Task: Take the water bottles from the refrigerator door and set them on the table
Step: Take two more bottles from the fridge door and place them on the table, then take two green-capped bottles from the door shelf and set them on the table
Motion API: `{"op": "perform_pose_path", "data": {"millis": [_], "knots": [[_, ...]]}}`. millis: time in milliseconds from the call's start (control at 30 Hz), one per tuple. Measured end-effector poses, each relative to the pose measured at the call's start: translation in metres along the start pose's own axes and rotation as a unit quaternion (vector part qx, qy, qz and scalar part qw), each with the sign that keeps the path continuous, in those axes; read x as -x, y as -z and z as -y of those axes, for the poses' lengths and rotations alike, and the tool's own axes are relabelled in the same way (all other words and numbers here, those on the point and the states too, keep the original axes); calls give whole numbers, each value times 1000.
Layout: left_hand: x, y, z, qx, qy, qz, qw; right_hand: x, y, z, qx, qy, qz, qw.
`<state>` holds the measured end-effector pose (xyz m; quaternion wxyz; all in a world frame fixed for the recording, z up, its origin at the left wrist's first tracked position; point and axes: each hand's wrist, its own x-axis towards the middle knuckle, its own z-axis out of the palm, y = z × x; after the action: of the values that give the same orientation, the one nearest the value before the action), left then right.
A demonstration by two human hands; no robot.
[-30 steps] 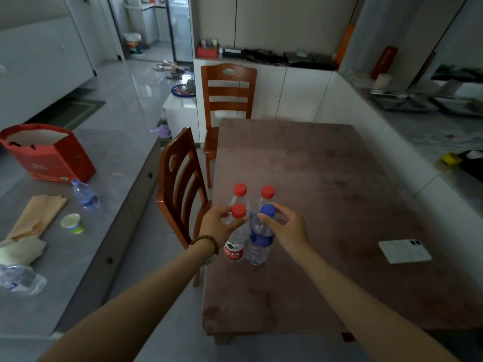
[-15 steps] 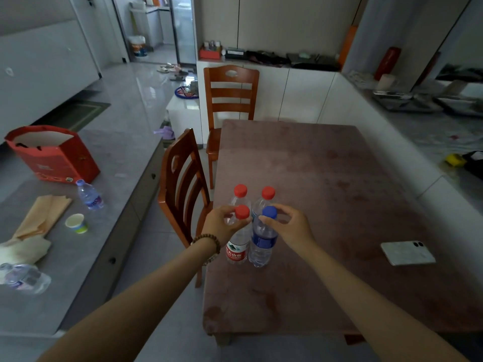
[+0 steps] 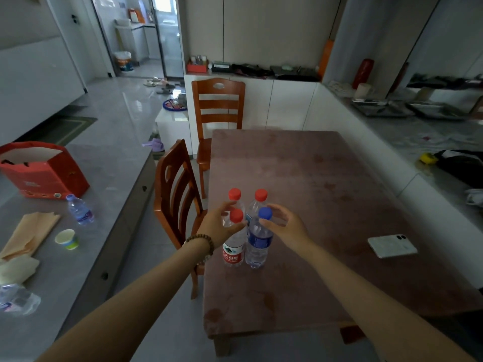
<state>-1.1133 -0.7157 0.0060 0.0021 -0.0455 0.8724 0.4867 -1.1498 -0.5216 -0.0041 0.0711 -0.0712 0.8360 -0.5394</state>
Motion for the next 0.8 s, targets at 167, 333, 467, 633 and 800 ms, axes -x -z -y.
{"op": "perform_pose_path", "data": {"millis": [167,333,467,633,800], "knots": [[13,3,-11,-85,-114,28,989,44,15,-15,58,-133,-15,989],[12,0,-4,-269,-223,76,934,139,32,-16,138,-211,-80,964],[35,-2,-6,-332,-338,116,873,242,18,-7,193,-260,-151,934],[116,-18,-20,-327,-411,274,806,386,-8,23,226,-370,-163,886],[235,-45,-50,-340,-433,416,724,523,-35,69,232,-406,-263,844]]}}
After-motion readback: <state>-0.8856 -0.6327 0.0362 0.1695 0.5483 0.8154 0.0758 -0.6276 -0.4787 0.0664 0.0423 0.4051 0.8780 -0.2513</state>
